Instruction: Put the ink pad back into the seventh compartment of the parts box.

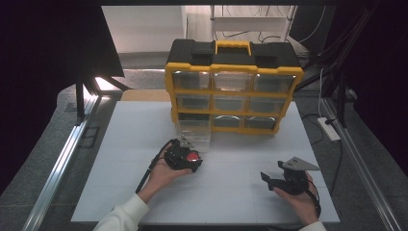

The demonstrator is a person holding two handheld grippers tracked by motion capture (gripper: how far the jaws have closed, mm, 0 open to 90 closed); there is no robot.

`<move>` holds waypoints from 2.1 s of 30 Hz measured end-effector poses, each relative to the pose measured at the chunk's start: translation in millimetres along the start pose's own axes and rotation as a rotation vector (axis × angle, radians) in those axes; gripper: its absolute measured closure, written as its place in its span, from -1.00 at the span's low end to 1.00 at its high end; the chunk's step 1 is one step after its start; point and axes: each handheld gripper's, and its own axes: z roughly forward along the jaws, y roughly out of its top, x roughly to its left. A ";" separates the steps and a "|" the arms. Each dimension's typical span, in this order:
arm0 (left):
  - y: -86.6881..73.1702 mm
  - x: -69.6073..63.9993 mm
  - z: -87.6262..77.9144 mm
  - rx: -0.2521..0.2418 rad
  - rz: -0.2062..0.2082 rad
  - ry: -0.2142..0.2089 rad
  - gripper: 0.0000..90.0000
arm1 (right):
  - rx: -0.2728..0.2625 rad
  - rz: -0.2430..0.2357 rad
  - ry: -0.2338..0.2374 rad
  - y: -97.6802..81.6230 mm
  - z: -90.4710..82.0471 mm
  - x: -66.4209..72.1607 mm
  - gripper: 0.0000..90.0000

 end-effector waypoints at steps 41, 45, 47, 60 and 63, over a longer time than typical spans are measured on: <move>20.0 -8.3 -69.8 -0.168 0.043 -0.043 -0.34 | -0.001 0.000 0.004 -0.3 0.4 -0.7 -0.58; 20.7 -8.2 -73.6 -0.173 0.050 -0.046 -0.34 | -0.001 0.002 0.004 -0.3 0.4 -0.7 -0.58; 21.1 -8.4 -75.5 -0.177 0.051 -0.050 -0.34 | 0.000 0.002 0.003 -0.3 0.3 -0.7 -0.58; 22.4 -7.2 -79.2 -0.186 0.054 -0.047 -0.34 | -0.001 0.000 0.002 -0.3 0.4 -0.6 -0.58; 22.8 -6.1 -77.8 -0.184 0.050 -0.045 -0.34 | 0.001 -0.001 0.000 -0.3 0.5 -0.6 -0.58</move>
